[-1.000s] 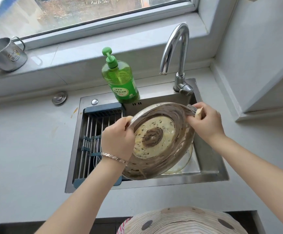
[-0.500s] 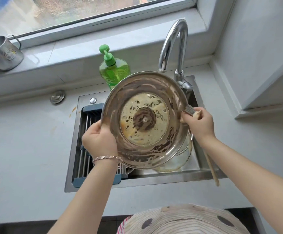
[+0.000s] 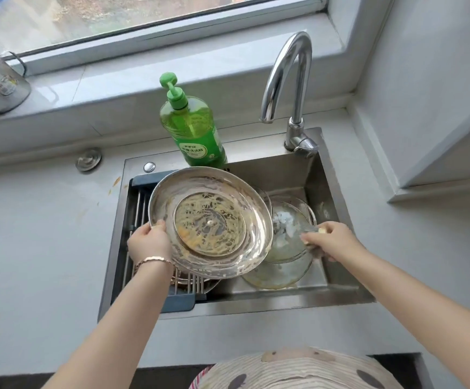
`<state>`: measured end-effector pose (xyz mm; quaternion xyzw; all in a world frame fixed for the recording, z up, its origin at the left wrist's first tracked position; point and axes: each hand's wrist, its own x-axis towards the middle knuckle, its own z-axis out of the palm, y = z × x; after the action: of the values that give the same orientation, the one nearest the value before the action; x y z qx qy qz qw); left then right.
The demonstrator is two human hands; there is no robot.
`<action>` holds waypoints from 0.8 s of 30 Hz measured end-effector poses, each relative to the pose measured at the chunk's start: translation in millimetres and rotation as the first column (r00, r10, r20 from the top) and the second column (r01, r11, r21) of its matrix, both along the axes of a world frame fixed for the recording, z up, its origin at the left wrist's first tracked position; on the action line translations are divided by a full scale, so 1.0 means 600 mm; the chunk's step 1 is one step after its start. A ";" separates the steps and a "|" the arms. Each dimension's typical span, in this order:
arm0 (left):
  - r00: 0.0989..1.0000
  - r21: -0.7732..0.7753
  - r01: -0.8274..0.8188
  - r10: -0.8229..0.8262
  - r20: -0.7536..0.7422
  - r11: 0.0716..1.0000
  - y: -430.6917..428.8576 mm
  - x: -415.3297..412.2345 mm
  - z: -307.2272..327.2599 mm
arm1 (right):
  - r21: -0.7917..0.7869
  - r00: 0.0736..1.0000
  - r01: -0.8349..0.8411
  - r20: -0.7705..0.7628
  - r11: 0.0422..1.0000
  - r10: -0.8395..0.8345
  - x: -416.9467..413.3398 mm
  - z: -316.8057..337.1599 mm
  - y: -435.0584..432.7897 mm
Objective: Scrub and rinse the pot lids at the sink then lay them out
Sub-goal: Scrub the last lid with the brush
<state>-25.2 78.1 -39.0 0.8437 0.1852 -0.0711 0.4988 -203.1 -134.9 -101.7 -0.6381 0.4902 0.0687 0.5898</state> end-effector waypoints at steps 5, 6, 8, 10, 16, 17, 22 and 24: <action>0.981 0.016 0.169 -0.167 -0.100 0.985 -0.063 -0.003 -0.057 | -0.022 0.988 0.157 -0.005 0.987 -0.157 -0.011 -0.015 -0.054; 0.975 0.000 0.178 -0.177 -0.137 0.984 -0.082 -0.007 -0.067 | -0.008 0.988 0.152 0.001 0.988 -0.152 -0.011 -0.014 -0.061; 0.959 -0.016 0.208 -0.207 -0.195 0.978 -0.123 -0.014 -0.085 | 0.011 0.991 0.135 0.006 0.991 -0.135 -0.008 -0.015 -0.077; 0.932 -0.035 0.259 -0.259 -0.251 0.965 -0.165 -0.016 -0.101 | 0.002 0.991 0.135 -0.009 0.991 -0.135 -0.003 -0.017 -0.090; 0.845 0.059 0.487 -0.453 -0.285 0.872 -0.254 0.005 -0.140 | 0.084 0.988 0.153 0.019 0.985 -0.155 0.026 -0.019 -0.116; 0.842 0.064 0.490 -0.452 -0.295 0.870 -0.261 0.011 -0.148 | 0.090 0.990 0.142 0.008 0.986 -0.144 0.032 -0.018 -0.119; 0.820 0.052 0.455 -0.395 -0.414 0.889 -0.273 0.055 -0.187 | 0.052 0.994 0.111 -0.004 0.992 -0.111 0.057 -0.033 -0.130; 0.784 0.059 0.476 -0.393 -0.480 0.878 -0.272 0.072 -0.203 | 0.028 0.995 0.102 -0.013 0.994 -0.102 0.064 -0.038 -0.131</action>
<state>18.2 -85.3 -160.7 0.8638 0.1022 -0.3626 0.3345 -164.6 -213.3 -124.8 -0.6032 0.5246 0.0492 0.5988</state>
